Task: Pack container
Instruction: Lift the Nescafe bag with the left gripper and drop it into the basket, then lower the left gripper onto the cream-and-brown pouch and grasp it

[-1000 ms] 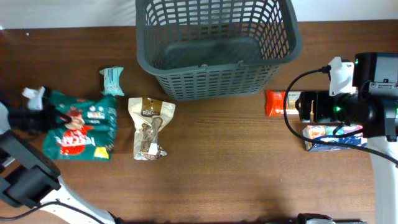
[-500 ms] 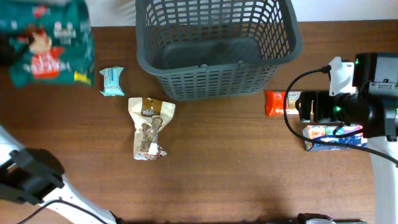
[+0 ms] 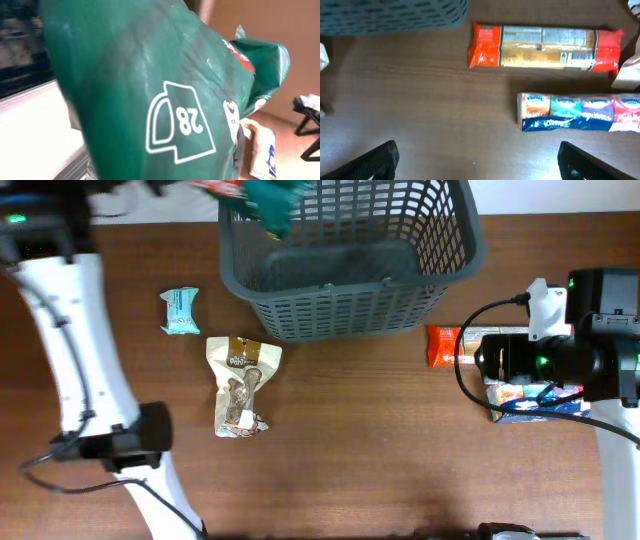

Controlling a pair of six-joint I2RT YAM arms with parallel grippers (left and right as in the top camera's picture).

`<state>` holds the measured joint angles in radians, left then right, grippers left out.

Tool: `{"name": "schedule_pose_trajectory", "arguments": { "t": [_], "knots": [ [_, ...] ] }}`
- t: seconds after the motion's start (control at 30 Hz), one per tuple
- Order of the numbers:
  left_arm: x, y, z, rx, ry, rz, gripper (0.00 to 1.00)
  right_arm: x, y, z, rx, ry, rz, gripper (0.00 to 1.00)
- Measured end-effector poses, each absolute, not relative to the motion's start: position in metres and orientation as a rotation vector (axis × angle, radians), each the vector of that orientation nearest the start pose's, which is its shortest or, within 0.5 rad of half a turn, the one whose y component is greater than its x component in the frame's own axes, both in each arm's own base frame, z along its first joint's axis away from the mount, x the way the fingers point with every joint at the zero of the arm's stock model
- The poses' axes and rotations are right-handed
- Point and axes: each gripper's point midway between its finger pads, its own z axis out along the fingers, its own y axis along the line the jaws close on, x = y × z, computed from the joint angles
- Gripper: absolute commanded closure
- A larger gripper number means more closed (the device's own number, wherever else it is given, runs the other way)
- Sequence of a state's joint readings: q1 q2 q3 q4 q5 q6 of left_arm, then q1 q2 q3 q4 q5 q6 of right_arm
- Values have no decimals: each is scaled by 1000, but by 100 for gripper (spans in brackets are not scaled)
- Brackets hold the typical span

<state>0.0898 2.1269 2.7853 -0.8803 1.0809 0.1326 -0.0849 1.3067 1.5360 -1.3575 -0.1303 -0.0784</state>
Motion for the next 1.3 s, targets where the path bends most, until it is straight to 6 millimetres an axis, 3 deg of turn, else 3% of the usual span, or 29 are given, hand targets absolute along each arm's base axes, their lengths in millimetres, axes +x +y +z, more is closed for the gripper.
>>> {"name": "schedule_pose_trajectory", "arguments": {
  "t": [0.13,0.23,0.37,0.47,0.6,0.73,0.77,0.8,0.83,0.87,0.97,1.13,1.3],
  "knots": [
    [478,-161,490,908,1507,-784,98,275,-1,258,-27,2719,131,1],
    [486,-190,469,987,1492,-762,98,270,-1,256,-27,2740,134,1],
    [512,-226,419,1052,1539,-726,98,266,0,255,-24,2759,137,1],
    [533,-249,371,1076,1618,-696,99,264,0,254,-24,2768,139,1],
    [552,-269,313,1095,1727,-668,98,263,0,254,-23,2770,139,1],
    [560,-273,278,1097,1808,-654,98,263,0,253,-24,2773,140,1],
    [561,-272,273,1096,1822,-652,96,262,0,253,-23,2775,140,1],
    [561,-271,269,1093,1836,-648,83,262,0,253,-23,2777,140,1],
    [562,-271,266,1091,1845,-643,57,262,0,253,-23,2777,141,1],
    [562,-271,266,1084,1851,-648,47,261,0,253,-22,2778,141,1],
    [564,-271,279,1067,1820,-651,35,261,0,253,-23,2779,141,1],
    [560,-261,309,996,1811,-667,31,261,0,252,-22,2781,142,1],
    [545,-225,358,903,1816,-654,31,261,0,252,-22,2781,142,1]
  ]
}}
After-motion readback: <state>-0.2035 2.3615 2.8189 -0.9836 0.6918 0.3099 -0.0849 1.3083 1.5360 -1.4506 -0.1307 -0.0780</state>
